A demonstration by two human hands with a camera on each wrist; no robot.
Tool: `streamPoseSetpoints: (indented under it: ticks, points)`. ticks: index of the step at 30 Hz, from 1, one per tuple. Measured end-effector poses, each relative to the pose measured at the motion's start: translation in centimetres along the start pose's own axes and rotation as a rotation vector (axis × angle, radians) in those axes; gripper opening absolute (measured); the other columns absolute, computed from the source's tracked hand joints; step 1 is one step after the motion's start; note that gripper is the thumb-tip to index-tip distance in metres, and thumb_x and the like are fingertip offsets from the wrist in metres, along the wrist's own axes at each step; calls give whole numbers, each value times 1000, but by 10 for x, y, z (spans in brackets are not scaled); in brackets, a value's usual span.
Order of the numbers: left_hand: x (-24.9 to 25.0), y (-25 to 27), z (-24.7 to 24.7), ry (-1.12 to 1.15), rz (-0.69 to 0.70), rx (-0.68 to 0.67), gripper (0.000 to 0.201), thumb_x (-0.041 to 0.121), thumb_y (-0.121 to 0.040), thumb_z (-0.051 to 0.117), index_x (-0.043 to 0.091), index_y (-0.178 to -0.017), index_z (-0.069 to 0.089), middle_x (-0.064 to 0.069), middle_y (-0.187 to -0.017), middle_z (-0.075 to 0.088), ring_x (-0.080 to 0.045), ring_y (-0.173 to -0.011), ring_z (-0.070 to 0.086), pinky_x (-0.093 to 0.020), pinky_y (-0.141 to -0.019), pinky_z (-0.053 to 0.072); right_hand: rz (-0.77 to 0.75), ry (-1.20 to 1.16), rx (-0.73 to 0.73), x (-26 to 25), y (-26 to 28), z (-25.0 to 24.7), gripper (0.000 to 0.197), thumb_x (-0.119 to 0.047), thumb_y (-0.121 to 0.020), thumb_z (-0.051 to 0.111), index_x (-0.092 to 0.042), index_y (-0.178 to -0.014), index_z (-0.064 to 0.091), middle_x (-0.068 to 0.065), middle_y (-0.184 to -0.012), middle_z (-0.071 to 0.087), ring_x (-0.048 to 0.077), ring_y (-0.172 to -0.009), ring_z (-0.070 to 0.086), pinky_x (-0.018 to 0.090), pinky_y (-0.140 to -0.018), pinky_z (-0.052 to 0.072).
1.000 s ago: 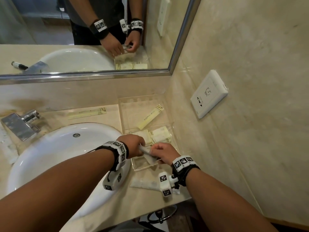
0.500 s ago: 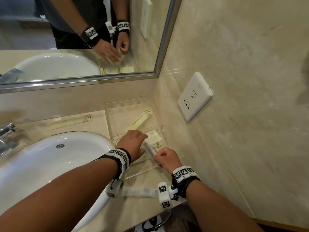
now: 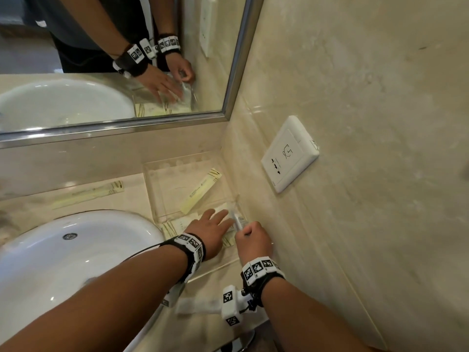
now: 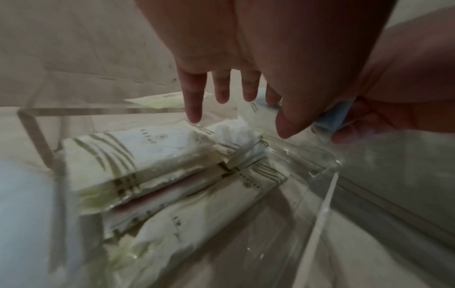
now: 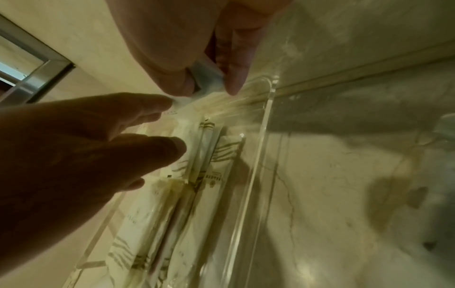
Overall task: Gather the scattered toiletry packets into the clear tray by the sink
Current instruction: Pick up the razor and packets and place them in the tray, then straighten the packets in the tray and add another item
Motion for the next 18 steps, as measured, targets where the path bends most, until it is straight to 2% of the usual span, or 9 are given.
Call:
streamPoseSetpoints:
  ticks: [4,7,9,15,18]
  points:
    - [-2,-8,12,-10,-21,-46,68,22,-87,53,19,-148,25,-5,-157,20,-33,-143,18,-46,-102,45,-52,-8,69,3,4,0,10,-26,-89,57,-25,-80,53,-7,-88,61,19,-84,58,30,-66,38]
    - [-1,-14,9,-39,41,25,53,20,-84,54,13,-136,43,-8,-144,40,-32,-132,34,-43,-95,49,-57,34,84,3,3,6,8,-26,-92,56,-21,-85,57,-5,-95,60,20,-89,59,30,-67,37]
    - [-2,-18,5,-7,41,65,43,20,-84,53,12,-127,52,-8,-136,47,-30,-124,41,-41,-92,50,-75,55,89,1,2,9,7,-26,-92,57,-20,-88,60,-4,-99,59,20,-90,59,29,-68,38]
    - [3,-27,1,94,73,79,47,21,-82,54,10,-128,51,-7,-136,48,-29,-120,46,-41,-95,48,-207,47,76,0,5,13,6,-22,-91,65,-23,-94,60,-6,-113,52,14,-93,59,23,-73,44]
    - [0,-29,4,119,64,41,46,22,-83,54,11,-127,50,-8,-131,51,-29,-116,50,-41,-93,49,-230,123,8,6,4,20,16,-20,-94,62,-21,-110,63,-7,-131,46,11,-104,60,21,-87,49]
Point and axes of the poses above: each hand's wrist, its own y-axis away from the middle knuckle, its own z-axis out of the palm, x = y × z, the point moved 8 cm from there along -y, towards the middle knuckle
